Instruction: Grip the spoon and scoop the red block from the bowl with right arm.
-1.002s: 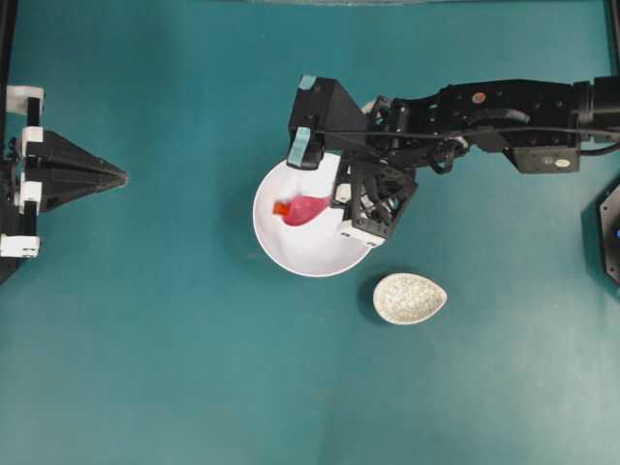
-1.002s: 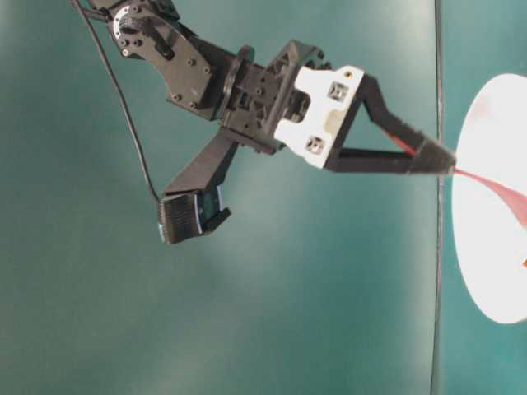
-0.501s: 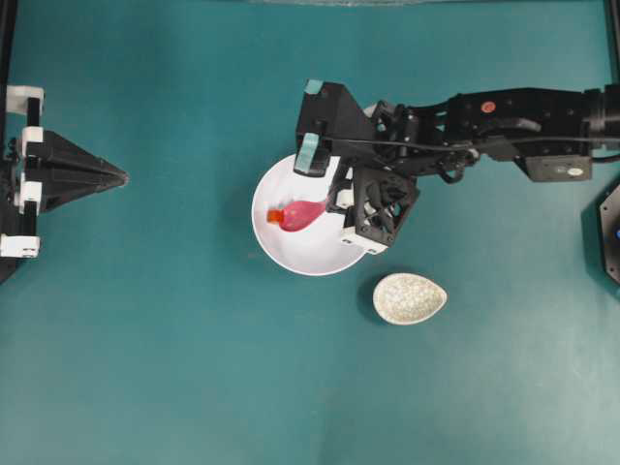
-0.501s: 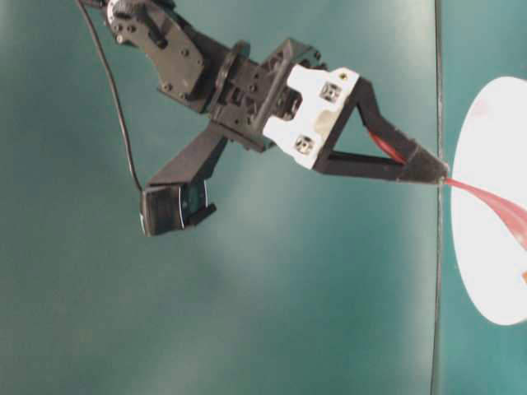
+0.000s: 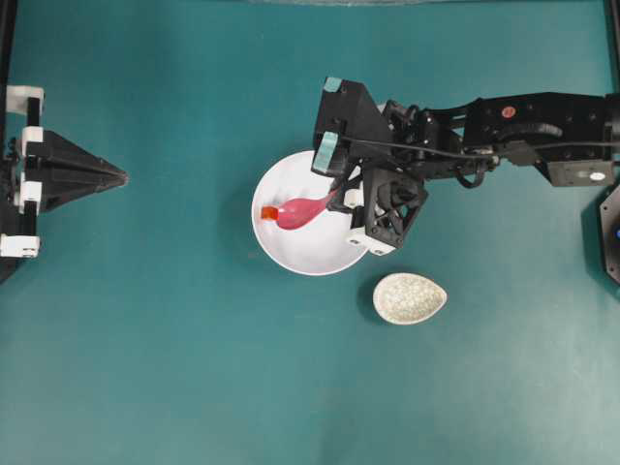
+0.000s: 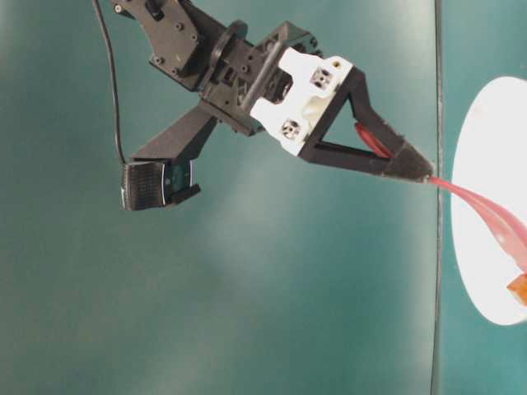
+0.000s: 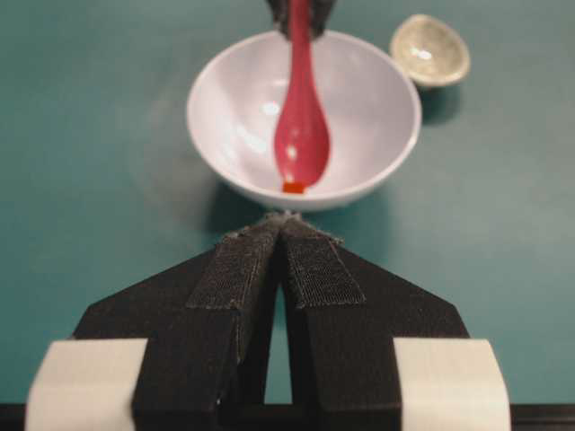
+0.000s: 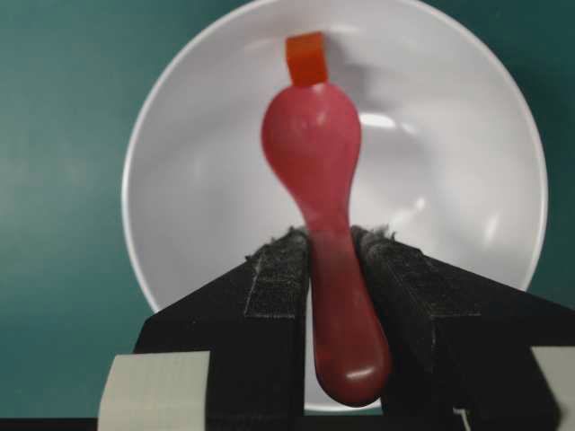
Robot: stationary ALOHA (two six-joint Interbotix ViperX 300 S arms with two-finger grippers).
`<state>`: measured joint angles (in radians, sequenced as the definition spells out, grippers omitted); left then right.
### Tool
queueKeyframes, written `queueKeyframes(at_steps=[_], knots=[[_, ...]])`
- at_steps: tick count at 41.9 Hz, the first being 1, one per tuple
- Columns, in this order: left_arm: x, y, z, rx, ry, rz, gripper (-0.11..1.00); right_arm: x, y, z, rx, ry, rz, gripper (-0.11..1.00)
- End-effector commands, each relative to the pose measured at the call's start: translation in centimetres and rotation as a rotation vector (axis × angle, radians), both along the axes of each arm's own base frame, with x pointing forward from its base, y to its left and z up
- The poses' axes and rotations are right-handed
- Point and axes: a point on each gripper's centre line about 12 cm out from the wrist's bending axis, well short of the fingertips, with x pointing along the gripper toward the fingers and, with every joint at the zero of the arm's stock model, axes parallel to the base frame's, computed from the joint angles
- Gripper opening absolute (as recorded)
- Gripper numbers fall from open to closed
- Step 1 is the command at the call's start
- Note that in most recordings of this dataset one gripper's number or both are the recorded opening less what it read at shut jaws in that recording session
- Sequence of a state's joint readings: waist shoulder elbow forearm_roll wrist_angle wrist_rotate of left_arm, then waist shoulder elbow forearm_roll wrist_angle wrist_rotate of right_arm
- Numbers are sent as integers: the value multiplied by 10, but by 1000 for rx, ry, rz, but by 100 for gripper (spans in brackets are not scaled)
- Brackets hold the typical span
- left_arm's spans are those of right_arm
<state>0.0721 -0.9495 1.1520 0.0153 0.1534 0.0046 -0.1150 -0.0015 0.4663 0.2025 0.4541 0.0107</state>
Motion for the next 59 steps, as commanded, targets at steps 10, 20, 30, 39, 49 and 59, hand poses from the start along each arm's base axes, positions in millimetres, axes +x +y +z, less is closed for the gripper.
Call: queueKeyframes(at_steps=[10,20,30,39,49,59], knots=[[2,1,4,1,-15,3,1,5,-1,16,-14,-93,-11,24],[2,1,5,1,-17,3,1,3,-1,13,-16,-95,-15,24],[2,1,4,1,-15,3,1,5,-2,13,-20,-131,-25,22],[2,1,4,1,-15,3,1,5,-2,12,-5,-143,-39,22],[2,1,4,1,-15,3,1,4,1,11,13,-140,-44,16],[2,1,5,-4,-17,5,1,-1,3,10,18,-129,-41,14]])
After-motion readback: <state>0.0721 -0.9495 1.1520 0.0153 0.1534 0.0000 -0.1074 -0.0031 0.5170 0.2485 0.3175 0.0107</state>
